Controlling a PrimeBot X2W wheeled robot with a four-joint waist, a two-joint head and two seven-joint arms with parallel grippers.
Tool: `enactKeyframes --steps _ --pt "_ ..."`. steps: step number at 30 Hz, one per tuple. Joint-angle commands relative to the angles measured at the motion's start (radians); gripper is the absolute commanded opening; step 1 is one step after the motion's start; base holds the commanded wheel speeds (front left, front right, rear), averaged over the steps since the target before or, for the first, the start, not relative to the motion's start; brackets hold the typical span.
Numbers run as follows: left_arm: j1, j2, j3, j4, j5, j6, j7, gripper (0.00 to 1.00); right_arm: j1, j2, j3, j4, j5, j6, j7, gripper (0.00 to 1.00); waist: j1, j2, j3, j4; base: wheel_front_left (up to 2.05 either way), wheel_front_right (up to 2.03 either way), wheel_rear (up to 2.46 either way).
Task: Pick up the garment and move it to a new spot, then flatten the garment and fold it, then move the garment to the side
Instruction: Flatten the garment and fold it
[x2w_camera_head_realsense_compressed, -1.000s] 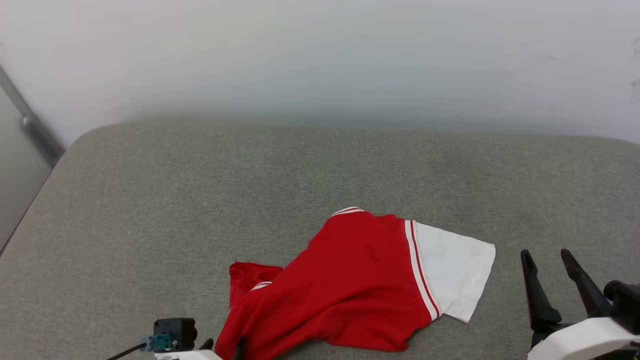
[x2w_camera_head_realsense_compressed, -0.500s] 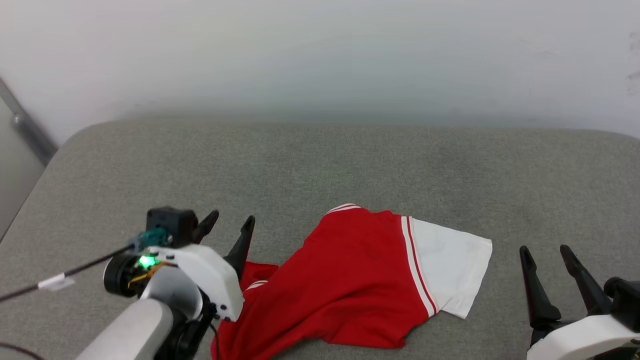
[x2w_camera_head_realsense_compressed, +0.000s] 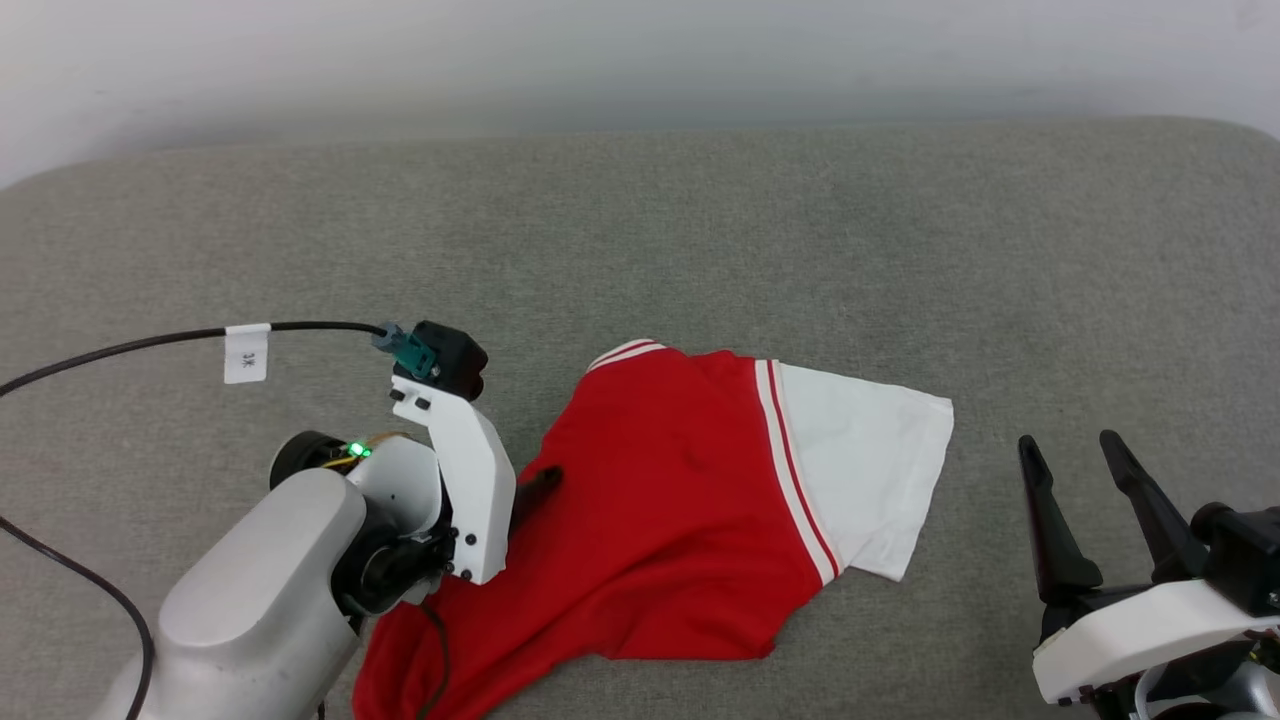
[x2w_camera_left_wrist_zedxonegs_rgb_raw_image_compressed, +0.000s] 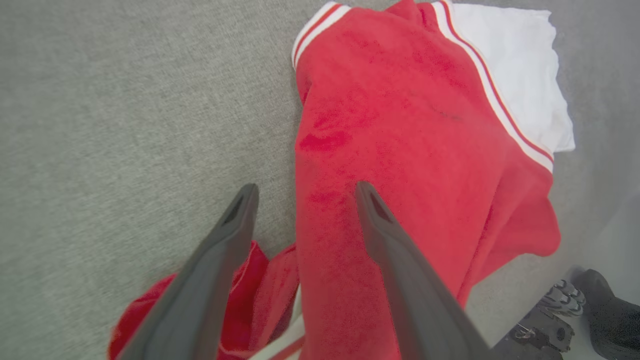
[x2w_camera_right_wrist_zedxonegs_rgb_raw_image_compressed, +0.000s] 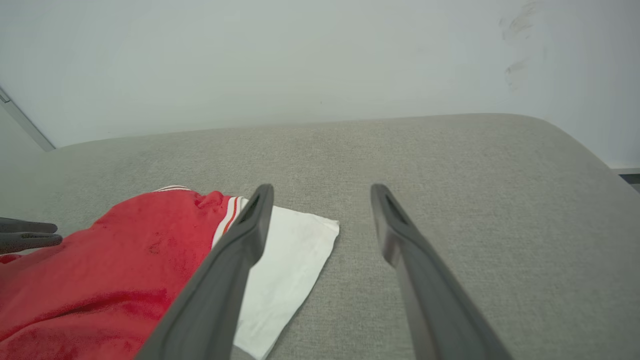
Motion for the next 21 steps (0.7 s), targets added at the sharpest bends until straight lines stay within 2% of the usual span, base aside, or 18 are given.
enactKeyframes --steps 1,7,8,9,10,12,17,21 --pt "-0.009 -0.01 -0.004 0.022 -0.018 -0.008 0.021 1.0 -0.018 0.001 0.003 0.004 0.004 0.0 -0.007 1.0 -0.0001 0.0 0.028 -0.028 0.0 0.0 0.0" --pt "-0.01 -0.033 -0.054 0.144 -0.063 -0.035 0.145 1.0 -0.03 0.001 0.003 0.027 0.01 0.0 -0.02 1.0 -0.0001 0.0 0.05 -0.048 0.0 0.0 0.0" --pt "-0.005 -0.035 -0.065 0.161 -0.055 -0.031 0.153 0.67 -0.031 0.001 0.003 0.031 0.011 0.0 -0.02 1.0 -0.0001 0.0 0.05 -0.049 0.0 0.0 0.0" --pt "-0.004 -0.037 -0.073 0.18 -0.048 -0.024 0.158 0.29 -0.031 0.001 0.004 0.033 0.013 0.0 -0.021 1.0 -0.0001 0.0 0.05 -0.049 0.0 0.0 0.0" --pt "-0.004 -0.041 -0.079 0.195 -0.043 -0.024 0.154 0.0 -0.032 0.001 0.004 0.036 0.014 0.0 -0.022 1.0 -0.0001 0.0 0.049 -0.05 0.0 0.0 0.0" --pt "-0.013 -0.052 -0.081 0.213 -0.015 -0.015 0.109 0.0 -0.033 0.001 0.004 0.042 0.018 0.0 -0.02 1.0 -0.0001 0.0 0.042 -0.049 0.0 0.0 0.0" --pt "-0.074 -0.094 -0.049 0.207 0.065 0.016 -0.112 0.0 -0.028 0.001 -0.003 0.05 0.013 0.0 -0.009 1.0 -0.0001 0.0 0.007 -0.039 0.0 0.0 0.0" --pt "-0.086 -0.129 -0.069 0.175 0.132 0.029 -0.23 0.0 -0.009 0.001 -0.007 0.052 0.012 0.0 0.001 1.0 -0.0001 0.0 -0.037 -0.032 0.0 0.0 0.0"
